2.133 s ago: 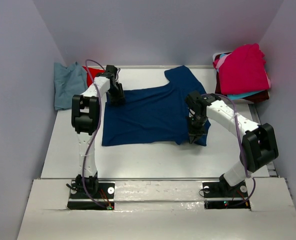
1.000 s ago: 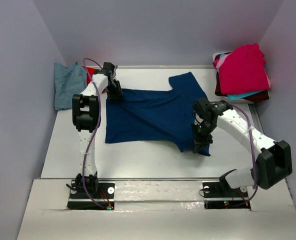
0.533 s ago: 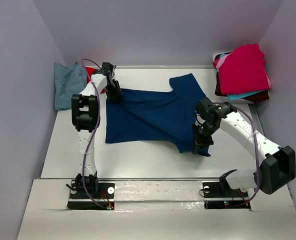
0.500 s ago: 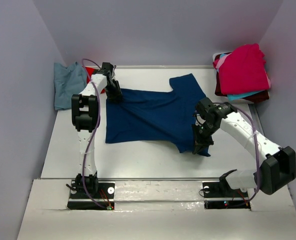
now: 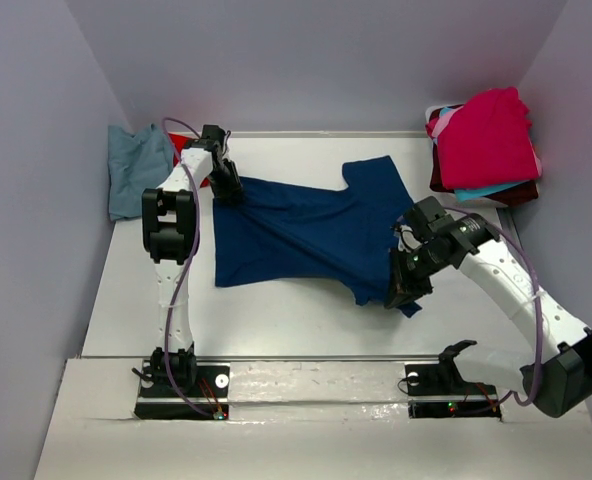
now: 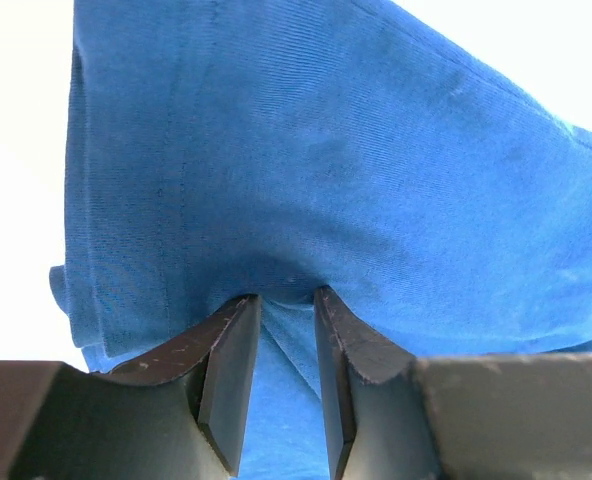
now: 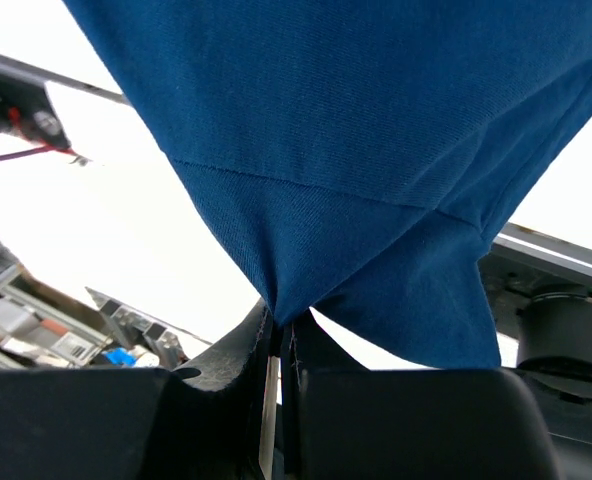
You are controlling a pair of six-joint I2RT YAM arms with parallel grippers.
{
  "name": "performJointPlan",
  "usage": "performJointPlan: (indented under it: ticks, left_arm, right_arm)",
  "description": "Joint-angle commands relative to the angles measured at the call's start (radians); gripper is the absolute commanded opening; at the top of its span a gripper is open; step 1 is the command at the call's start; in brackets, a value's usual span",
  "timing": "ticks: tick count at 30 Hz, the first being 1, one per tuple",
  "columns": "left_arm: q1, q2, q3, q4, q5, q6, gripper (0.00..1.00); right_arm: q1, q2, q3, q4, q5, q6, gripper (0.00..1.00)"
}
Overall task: Fold and stack the t-shirts
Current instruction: Flatten the tshirt out
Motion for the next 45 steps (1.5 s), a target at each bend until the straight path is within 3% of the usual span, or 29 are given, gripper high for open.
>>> performJointPlan:
  ticks: [1,16,36,45]
  left_arm:
    - [0.032,0.053,-0.040,0.006,-0.081,0.023,0.41]
    - [0.041,0.059,-0.040,0.010,-0.073,0.023,0.40]
    - [0.050,0.068,-0.049,0.010,-0.069,0.028,0.40]
    - [0.050,0.070,-0.050,0.011,-0.061,0.029,0.40]
  right_arm:
    - [-0.003,-0.056,0.000,-0.207,-0.086,0.014,0.07]
    - [-0.003,-0.134,0.133,-0.205,-0.301,0.056,0.07]
    - [-0.003,-0.085,0.581,-0.204,-0.532,0.085,0.07]
    - [-0.003,-0.047,0.655,-0.202,-0.528,0.077,0.09]
